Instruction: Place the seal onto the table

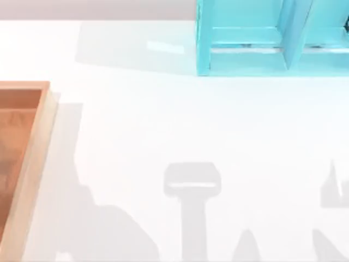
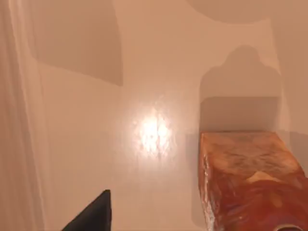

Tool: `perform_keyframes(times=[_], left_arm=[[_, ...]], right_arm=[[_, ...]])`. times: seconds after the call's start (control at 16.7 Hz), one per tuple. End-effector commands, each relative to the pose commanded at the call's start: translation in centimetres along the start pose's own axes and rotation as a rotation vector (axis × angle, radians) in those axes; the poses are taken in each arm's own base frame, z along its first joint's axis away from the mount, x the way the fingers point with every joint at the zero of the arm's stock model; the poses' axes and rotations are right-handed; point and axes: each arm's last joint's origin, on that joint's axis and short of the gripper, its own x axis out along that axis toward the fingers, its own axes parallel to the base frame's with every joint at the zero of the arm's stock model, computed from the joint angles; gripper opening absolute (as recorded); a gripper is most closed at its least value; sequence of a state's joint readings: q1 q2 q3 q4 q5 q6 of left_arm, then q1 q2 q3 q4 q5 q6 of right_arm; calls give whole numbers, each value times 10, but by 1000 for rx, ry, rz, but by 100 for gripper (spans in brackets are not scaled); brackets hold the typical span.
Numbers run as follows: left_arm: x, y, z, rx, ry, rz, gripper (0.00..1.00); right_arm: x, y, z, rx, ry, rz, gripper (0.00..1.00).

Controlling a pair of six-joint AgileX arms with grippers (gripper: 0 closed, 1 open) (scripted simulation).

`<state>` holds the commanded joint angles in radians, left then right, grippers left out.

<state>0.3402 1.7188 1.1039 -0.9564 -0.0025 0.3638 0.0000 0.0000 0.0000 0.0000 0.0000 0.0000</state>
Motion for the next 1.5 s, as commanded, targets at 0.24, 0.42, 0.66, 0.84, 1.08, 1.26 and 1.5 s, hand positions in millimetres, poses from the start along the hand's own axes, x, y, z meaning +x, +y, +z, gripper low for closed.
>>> perform_keyframes(times=[0.24,0.42,0.66,0.84,1.08,1.26,1.5], left_arm=[[31,-4,-8,0,1,0,100],[38,-5,-10,0,-1,0,100],[38,-5,-10,0,-1,0,92],[38,-5,-10,0,-1,0,70],[38,-5,-10,0,-1,0,40],[38,-5,-10,0,-1,0,17],[38,-5,-10,0,-1,0,0]], right_arm=[[0,0,0,0,0,0,100],[0,0,0,0,0,0,100],[0,0,0,0,0,0,100],[0,0,0,0,0,0,100],[0,0,0,0,0,0,100],[0,0,0,0,0,0,100],[0,0,0,0,0,0,100]])
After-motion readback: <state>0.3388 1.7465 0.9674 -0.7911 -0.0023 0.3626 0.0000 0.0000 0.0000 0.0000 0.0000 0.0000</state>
